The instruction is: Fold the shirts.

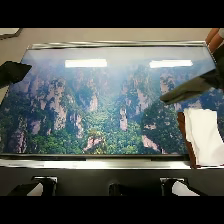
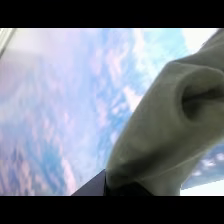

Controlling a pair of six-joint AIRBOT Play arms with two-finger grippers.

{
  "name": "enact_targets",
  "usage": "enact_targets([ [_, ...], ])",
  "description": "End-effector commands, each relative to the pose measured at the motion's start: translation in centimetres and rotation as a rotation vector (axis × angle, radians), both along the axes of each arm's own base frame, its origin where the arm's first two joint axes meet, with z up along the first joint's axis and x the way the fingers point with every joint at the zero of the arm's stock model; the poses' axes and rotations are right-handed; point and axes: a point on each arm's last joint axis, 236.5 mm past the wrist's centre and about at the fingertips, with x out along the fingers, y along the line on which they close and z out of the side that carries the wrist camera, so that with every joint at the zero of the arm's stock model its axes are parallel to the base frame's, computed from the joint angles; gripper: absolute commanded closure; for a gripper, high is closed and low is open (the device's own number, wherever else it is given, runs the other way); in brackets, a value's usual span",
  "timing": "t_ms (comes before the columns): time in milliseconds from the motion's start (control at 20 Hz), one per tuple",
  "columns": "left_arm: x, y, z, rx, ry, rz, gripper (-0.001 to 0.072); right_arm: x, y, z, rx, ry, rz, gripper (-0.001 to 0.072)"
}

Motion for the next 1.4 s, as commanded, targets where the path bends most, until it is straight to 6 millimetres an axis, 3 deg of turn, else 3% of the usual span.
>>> enact_targets([
  [0, 0.0, 0.0, 0.0, 0.0, 0.0, -0.001, 0.068, -2.7, -7.8, 0.2, -0.053, -0.002, -0.161, 0.0671],
  [150, 0.0, 0.0, 0.0, 0.0, 0.0, -0.001, 0.068, -4.6, -10.9, 0.2, -0.043, 0.008, -0.238, 0.0671],
  [300, 0.0, 0.0, 0.0, 0.001, 0.0, -0.001, 0.068, -7.8, -10.7, -0.5, -0.02, 0.107, -0.21, 0.0671],
  [400, 0.0, 0.0, 0.0, 0.002, 0.0, -0.002, 0.068, -11.3, -10.9, -1.7, 0.002, 0.24, -0.243, 0.0671],
  [500, 0.0, 0.0, 0.0, 0.001, 0.0, -0.002, 0.068, -16.4, -10.6, -3.9, 0.008, 0.461, -0.242, 0.067],
  [600, -0.1, 0.0, 0.0, 0.001, 0.001, -0.002, 0.068, -19.9, -12.6, -5.5, -0.084, 0.6, -0.342, 0.067],
  [700, -0.1, 0.0, 0.0, 0.001, 0.001, -0.002, 0.068, -23.0, -13.4, -7.4, -0.131, 0.726, -0.38, 0.067],
  [900, -0.1, -0.1, 0.0, 0.001, 0.002, -0.003, 0.068, -28.6, -11.9, -13.3, -0.104, 0.978, -0.381, 0.0671],
  [1050, -0.3, -0.2, -0.3, 0.003, 0.015, -0.013, 0.068, -30.3, -11.7, -17.5, -0.106, 1.057, -0.364, 0.067],
  [1200, -0.4, -0.3, -0.4, 0.004, 0.02, -0.017, 0.068, -30.7, -11.5, -19.6, -0.111, 1.066, -0.358, 0.0651],
  [1250, -0.4, -0.3, -0.4, 0.004, 0.02, -0.017, 0.068, -30.5, -11.8, -19.7, -0.117, 1.058, -0.371, 0.0432],
  [1300, -0.4, -0.3, -0.4, 0.003, 0.02, -0.016, 0.068, -30.2, -12.0, -19.6, -0.125, 1.045, -0.374, 0.0139],
  [1350, -0.3, -0.3, -0.4, 0.003, 0.018, -0.015, 0.068, -29.9, -12.5, -19.3, -0.145, 1.024, -0.372, 0.008],
])
